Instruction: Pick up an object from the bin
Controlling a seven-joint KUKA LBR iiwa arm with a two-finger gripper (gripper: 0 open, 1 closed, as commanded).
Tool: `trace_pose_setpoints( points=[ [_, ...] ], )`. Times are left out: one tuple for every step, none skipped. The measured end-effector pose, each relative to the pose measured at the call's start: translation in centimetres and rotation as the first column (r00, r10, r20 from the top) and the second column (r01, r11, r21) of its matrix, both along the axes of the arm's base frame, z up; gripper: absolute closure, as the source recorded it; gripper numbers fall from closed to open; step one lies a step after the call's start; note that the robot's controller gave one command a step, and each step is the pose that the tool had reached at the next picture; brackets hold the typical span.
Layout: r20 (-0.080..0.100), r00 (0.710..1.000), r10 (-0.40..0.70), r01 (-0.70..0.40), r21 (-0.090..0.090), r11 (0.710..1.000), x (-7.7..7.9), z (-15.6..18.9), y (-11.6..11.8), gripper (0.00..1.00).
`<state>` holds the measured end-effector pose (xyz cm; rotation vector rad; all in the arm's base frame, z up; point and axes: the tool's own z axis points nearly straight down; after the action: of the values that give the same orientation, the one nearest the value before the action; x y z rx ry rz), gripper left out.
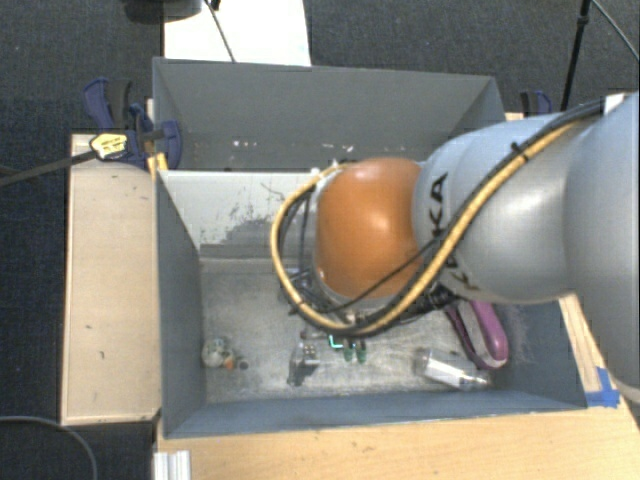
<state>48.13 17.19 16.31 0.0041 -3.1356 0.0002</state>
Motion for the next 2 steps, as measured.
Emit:
trace_pose_setpoints(
  points=[
    [0.004, 0.981, 0.194, -0.194, -0.001, 0.981, 0.8, -4.9, -4.8, 0.0],
    [0.016, 0.985, 0.173, -0.173, -0.005, 0.985, 6.4, 1.9, -14.7, 0.0]
  ],
)
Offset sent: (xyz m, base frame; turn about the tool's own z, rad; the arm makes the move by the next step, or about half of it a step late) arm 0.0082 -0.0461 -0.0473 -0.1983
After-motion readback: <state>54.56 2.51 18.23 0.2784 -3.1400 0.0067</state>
